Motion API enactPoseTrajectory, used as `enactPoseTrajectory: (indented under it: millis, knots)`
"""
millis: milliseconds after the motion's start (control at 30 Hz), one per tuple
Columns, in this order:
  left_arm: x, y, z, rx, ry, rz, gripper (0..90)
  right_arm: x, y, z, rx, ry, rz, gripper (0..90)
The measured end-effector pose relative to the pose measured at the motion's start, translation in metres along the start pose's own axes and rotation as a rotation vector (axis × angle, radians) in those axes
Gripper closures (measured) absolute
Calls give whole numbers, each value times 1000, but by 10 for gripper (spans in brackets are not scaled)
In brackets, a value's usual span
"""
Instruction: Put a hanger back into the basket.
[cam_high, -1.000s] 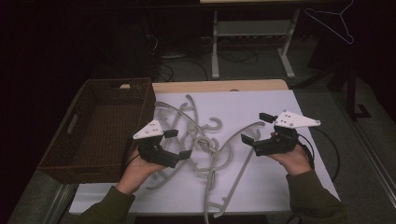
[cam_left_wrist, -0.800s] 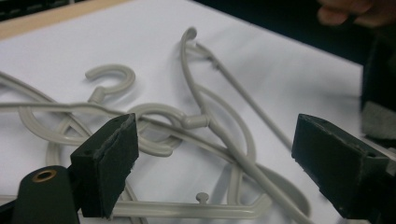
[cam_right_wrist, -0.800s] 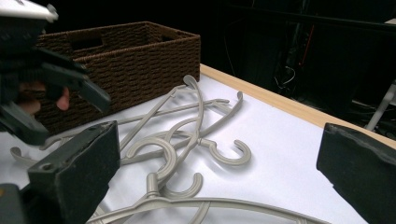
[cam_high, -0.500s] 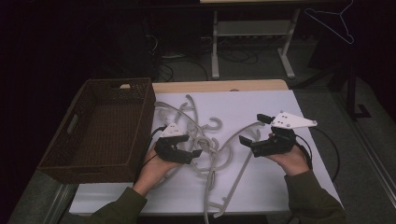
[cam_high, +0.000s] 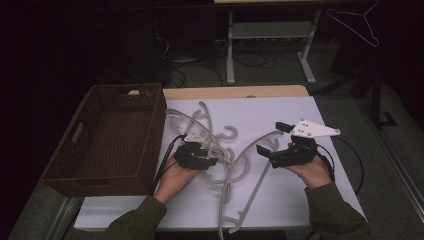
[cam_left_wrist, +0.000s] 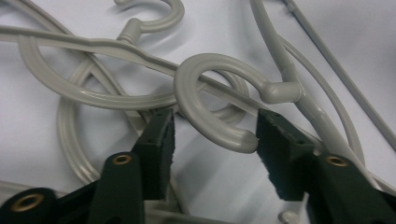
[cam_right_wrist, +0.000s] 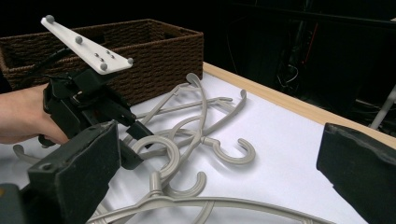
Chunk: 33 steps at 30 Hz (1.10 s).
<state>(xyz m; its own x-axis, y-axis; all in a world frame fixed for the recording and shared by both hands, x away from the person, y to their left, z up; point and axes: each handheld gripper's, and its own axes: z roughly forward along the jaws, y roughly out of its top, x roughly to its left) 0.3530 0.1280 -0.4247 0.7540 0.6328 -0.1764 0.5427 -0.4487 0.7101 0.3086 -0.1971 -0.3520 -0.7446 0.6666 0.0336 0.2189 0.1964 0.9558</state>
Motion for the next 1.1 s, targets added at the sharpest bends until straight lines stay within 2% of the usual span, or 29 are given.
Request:
enactPoseTrajectory:
  millis: [167,200,300,333,367,433,467,567,600,700,767,967,1000,1100]
  knots:
    - [2,1,3,10,-17,-22,581,0,0,0,0,0,0,0]
    - [2,2,3,4,-22,-41,592,0,0,0,0,1,0,0]
    - [1,5,3,0,-24,-53,607,0,0,0,0,0,-1,0]
    - [1,6,3,6,-27,-45,616,0,0,0,-1,1,-1,0]
    - [0,7,3,-8,-29,-60,624,0,0,0,-2,1,-1,0]
    - [1,8,2,-3,-29,-50,637,-1,0,0,-3,1,0,0]
    - [-1,11,1,-24,-31,-55,644,-1,0,0,-3,1,-1,0]
    - [-1,15,-2,-38,-33,-52,674,-1,0,-1,-5,1,5,0]
    - [-2,19,-5,-63,-42,-62,687,-1,0,-1,-4,1,6,0]
    - [-2,26,-10,-76,-49,-43,715,-1,0,-1,-5,2,7,0]
    - [-2,32,-13,-95,-54,-54,729,-1,0,0,-5,2,6,0]
    - [0,41,-18,-107,-75,-44,765,-1,0,-1,-5,2,6,0]
    - [2,45,-19,-112,-94,-38,765,-1,0,-1,-5,3,7,0]
    - [5,49,-19,-100,-81,-13,770,-1,0,-1,-7,1,10,0]
